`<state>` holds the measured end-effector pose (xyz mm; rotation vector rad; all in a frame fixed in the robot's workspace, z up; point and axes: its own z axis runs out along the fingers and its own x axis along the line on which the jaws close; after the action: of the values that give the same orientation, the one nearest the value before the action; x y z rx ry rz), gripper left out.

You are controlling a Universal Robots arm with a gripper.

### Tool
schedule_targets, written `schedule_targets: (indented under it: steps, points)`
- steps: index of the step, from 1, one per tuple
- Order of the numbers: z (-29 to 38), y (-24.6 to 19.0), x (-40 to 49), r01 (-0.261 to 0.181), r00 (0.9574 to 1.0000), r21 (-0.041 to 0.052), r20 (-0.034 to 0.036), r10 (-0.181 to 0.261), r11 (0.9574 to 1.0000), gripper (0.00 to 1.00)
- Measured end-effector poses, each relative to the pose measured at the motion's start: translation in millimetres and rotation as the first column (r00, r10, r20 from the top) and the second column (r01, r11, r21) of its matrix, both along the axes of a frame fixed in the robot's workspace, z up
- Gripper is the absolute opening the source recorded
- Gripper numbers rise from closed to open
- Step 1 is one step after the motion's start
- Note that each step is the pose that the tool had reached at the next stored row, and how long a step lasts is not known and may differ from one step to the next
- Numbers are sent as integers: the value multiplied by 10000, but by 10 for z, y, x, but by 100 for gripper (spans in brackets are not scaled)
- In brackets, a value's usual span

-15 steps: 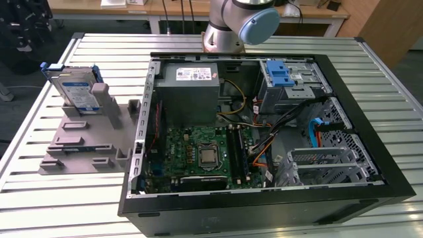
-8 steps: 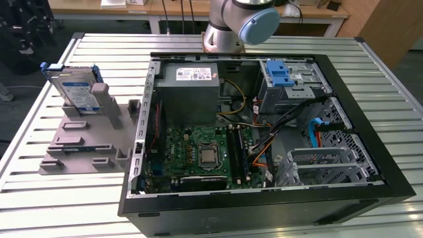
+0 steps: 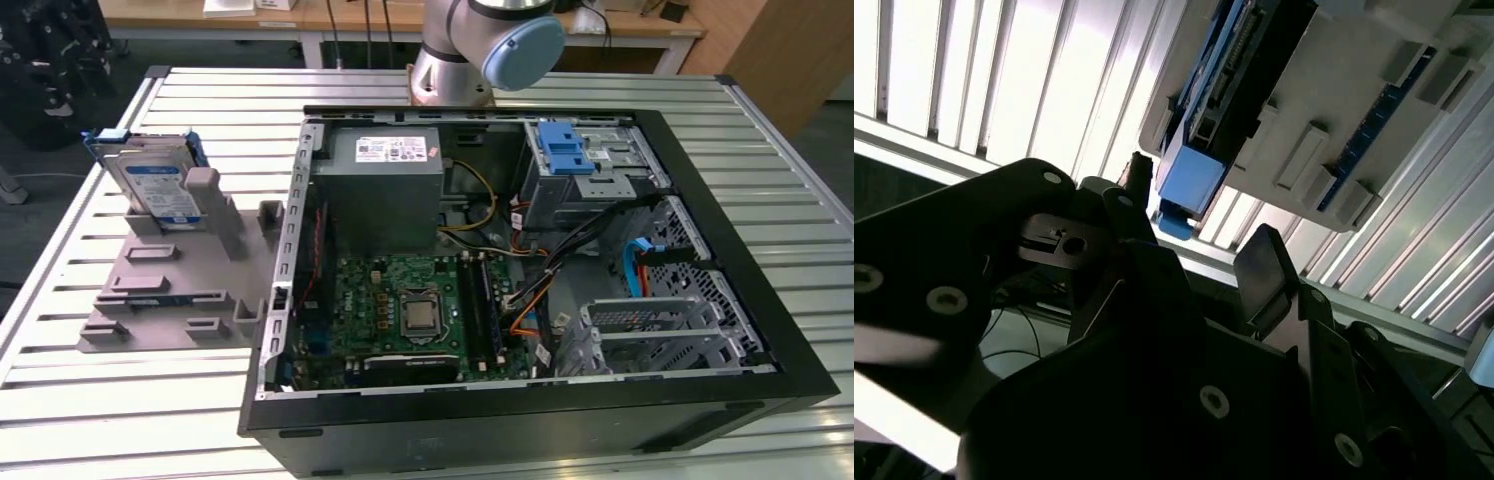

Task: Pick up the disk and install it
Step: 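Pick up the disk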

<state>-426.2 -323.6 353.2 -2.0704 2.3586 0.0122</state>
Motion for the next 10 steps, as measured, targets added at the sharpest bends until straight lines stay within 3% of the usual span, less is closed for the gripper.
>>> schedule_targets:
  steps: [5,10]
  points:
    - [-5,0,0,0,10000,1,3,0,10000,60]
    - [-56,0,0,-1,10000,1,12,1,10000,60]
